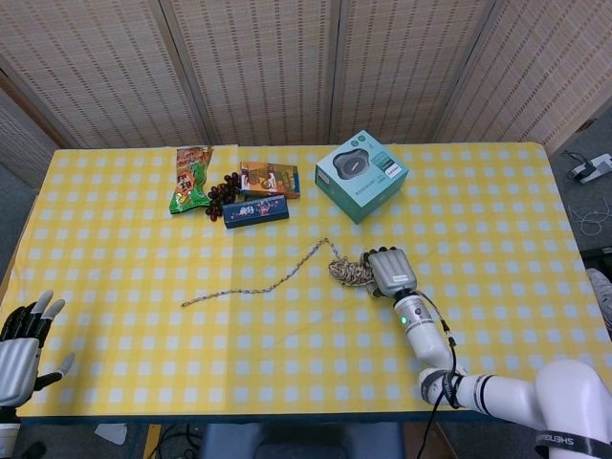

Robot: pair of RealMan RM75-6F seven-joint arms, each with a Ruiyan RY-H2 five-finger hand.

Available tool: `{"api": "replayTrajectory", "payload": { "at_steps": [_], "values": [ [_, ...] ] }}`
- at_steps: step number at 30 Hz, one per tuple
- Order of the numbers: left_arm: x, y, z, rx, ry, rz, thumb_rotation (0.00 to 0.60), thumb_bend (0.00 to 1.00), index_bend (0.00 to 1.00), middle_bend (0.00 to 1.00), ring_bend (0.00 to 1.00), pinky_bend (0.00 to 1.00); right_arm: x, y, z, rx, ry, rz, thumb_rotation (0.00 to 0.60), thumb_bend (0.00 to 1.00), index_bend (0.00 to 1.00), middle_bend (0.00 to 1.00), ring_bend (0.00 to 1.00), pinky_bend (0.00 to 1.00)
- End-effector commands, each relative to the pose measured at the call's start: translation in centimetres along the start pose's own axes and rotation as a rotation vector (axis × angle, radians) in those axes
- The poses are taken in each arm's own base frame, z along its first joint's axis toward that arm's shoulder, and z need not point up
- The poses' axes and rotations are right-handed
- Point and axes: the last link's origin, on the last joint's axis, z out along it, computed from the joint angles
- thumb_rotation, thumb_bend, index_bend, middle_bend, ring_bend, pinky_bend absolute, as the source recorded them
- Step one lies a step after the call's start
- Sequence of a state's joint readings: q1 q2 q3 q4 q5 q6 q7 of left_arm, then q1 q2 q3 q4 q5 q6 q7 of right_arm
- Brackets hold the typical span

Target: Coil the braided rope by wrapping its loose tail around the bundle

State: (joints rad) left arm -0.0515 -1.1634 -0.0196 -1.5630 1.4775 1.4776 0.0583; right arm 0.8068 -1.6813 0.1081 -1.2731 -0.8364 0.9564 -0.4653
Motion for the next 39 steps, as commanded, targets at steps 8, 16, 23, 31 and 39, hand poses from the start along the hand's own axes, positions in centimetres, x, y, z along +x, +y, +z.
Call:
{"api": "replayTrajectory", "payload": {
  "at_steps": [8,16,23,31,39],
  "values": [
    [0.3,0.2,0.8,-0.023,-0.005,0.024,0.600,0.31,0.13,0.03,0.08,0.04,-0.5,0.2,0.3,0.027,0.067,0.100,0.600,0.48,0.59,0.53,0.46,0.52],
    [2.1,0.9,4.7,-0.112,0.000,0.016,0.600,0.31,0.14,0.03,0.08,0.04,1.5,0.4,-0.9,0.118,0.136,0.172,0.600,0.55,0.67,0.60,0.53,0.62],
    [2.7,3.6,9.3,-0.218,-0.021,-0.008,0.600,0.31,0.24,0.19,0.25,0.13,3.9,1.0,-2.6,0.170,0.196,0.164,0.600,0.57,0.68,0.61,0.55,0.64],
    [0.8,6.6,12.8,-0.269,-0.060,0.108,0.600,0.31,0.37,0.45,0.47,0.38,5.3,1.2,-3.7,0.188,0.232,0.153,0.600,0.57,0.69,0.62,0.55,0.64],
    [-1.5,10.0,15.3,-0.297,-0.074,0.124,0.600,0.31,0.46,0.80,0.76,0.77,6.1,2.0,-4.0,0.171,0.251,0.165,0.600,0.57,0.70,0.62,0.56,0.64]
  ]
}}
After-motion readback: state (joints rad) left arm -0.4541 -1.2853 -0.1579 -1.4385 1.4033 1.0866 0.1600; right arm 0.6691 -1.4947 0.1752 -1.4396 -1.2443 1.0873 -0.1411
